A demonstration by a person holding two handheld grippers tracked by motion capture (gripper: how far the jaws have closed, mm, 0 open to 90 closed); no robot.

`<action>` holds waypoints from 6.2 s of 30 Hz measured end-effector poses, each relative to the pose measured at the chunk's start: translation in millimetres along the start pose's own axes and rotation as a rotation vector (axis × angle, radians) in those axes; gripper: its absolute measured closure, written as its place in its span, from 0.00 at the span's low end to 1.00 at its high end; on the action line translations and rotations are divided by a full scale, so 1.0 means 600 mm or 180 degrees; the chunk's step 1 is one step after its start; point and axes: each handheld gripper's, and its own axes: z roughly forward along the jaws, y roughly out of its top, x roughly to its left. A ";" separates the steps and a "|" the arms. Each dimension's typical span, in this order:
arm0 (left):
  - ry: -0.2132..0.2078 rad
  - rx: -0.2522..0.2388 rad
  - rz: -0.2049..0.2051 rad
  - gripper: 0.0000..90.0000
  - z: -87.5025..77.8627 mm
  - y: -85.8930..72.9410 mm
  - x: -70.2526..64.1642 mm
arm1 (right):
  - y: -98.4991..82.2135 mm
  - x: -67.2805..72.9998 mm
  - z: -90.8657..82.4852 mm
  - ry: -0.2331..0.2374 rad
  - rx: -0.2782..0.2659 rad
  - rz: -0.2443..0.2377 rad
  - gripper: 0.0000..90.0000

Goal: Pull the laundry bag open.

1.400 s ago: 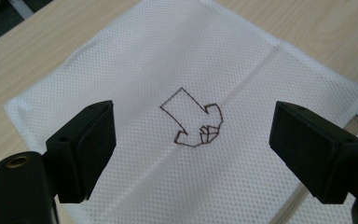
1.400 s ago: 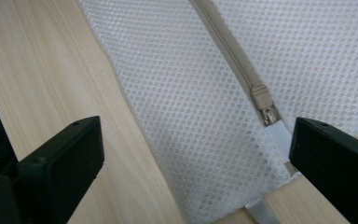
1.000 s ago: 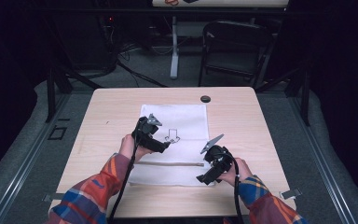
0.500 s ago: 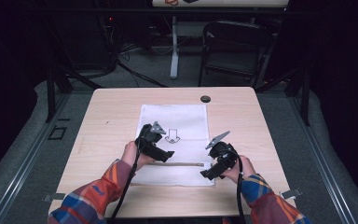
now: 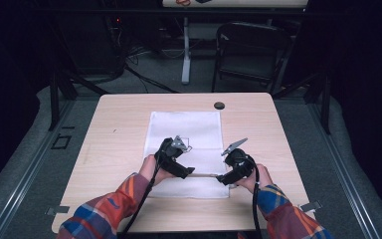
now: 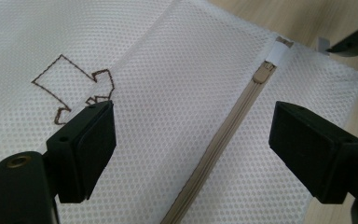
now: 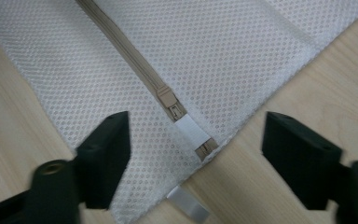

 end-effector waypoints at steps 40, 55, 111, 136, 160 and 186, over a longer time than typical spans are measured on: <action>-0.0573 0.0208 0.0453 0.76 0.114 0.031 -0.056 | -0.005 -0.012 0.055 0.0033 0.0184 0.0081 1.00; -0.0589 0.0198 0.0404 0.89 0.128 0.032 -0.062 | -0.005 -0.012 0.055 0.0020 0.0178 0.0080 0.99; -0.0742 0.0308 0.0454 0.83 0.127 0.032 -0.060 | -0.005 -0.006 0.057 0.0151 0.0266 0.0262 1.00; -0.0562 0.0379 0.0523 0.91 0.107 0.026 -0.053 | -0.004 -0.005 0.057 0.0119 0.0303 0.0330 1.00; -0.0592 0.0418 0.0493 0.90 0.087 0.011 -0.041 | -0.005 -0.003 0.056 0.0113 0.0281 0.0153 1.00; -0.0662 0.0378 0.0429 0.89 0.094 0.006 -0.036 | 0.009 0.023 0.072 0.0028 0.0056 -0.0277 1.00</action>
